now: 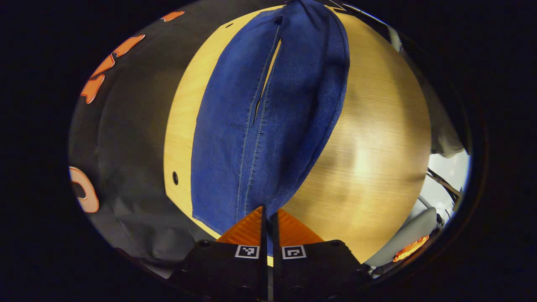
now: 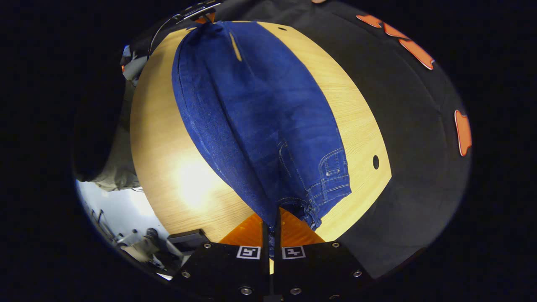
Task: Grasp the waist and the cuffs of the jeans and fold them to make the two legs overlap; first hold the waist and fold one-third of the jeans toward the cuffs, then hold the cuffs and fold the remaining one-third in the same direction to finish folding.
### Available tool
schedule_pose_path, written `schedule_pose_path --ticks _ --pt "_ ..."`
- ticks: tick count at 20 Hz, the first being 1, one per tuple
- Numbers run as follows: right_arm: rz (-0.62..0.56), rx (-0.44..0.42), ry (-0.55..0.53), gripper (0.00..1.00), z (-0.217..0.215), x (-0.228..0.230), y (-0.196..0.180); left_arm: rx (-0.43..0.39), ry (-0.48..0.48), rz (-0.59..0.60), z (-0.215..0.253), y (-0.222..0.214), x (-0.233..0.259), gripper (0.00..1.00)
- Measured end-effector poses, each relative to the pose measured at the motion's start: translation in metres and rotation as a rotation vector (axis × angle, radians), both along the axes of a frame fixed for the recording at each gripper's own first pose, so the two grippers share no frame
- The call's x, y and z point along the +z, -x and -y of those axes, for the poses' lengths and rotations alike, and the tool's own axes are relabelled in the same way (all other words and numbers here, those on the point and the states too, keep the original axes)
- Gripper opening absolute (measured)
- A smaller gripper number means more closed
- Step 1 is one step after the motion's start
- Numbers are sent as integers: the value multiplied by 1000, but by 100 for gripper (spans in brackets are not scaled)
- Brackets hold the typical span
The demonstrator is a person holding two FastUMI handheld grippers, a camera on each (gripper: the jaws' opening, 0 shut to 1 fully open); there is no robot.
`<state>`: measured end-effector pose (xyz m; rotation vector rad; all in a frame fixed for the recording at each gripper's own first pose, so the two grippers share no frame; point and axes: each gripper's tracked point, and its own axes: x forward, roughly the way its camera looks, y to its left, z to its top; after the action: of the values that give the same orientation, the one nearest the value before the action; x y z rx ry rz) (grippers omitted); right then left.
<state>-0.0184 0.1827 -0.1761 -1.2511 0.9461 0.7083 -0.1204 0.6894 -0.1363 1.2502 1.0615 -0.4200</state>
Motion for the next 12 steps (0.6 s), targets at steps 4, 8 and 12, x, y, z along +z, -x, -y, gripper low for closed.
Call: schedule_pose_path --ticks 4,8,12 --pt "-148 -130 13 4 -4 25 -35 -62 84 -108 -26 -84 65 5" --pt "-215 -229 19 5 -2 26 -97 -87 88 -198 -53 -152 53 5" --pt "-201 -329 36 4 2 7 -164 -155 29 -202 -65 -213 26 6"
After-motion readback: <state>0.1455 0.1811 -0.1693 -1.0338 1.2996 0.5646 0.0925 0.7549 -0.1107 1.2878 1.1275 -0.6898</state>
